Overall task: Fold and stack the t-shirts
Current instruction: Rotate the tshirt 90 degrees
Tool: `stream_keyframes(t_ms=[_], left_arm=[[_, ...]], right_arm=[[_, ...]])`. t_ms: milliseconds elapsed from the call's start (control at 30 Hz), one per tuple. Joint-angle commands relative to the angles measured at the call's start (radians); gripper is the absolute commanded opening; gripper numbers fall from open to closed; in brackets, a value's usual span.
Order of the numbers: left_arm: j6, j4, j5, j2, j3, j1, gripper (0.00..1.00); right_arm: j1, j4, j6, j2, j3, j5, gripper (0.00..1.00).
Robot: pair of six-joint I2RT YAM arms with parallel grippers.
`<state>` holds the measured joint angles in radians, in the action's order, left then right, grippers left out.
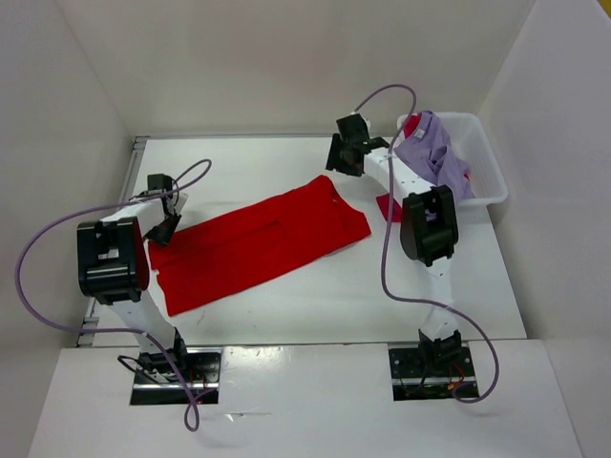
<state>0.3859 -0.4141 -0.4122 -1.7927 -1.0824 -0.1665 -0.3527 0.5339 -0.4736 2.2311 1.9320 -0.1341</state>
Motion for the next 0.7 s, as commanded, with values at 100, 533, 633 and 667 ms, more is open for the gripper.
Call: stream_keyframes(t_ms=[100, 533, 633, 667], left_arm=[[0.013, -0.065, 0.032, 0.113, 0.003, -0.004, 0.65], [0.022, 0.009, 0.010, 0.047, -0.005, -0.004, 0.75], [0.022, 0.009, 0.001, 0.009, -0.014, -0.004, 0.75], [0.031, 0.009, 0.001, 0.009, -0.005, -0.004, 0.75]], right_arm=[[-0.057, -0.015, 0.033, -0.347, -0.302, -0.056, 0.62], [-0.031, -0.210, -0.284, -0.512, -0.861, 0.085, 0.62], [0.006, -0.262, -0.296, -0.432, -0.852, 0.138, 0.62], [0.017, -0.275, -0.312, -0.418, -0.852, 0.169, 0.62]])
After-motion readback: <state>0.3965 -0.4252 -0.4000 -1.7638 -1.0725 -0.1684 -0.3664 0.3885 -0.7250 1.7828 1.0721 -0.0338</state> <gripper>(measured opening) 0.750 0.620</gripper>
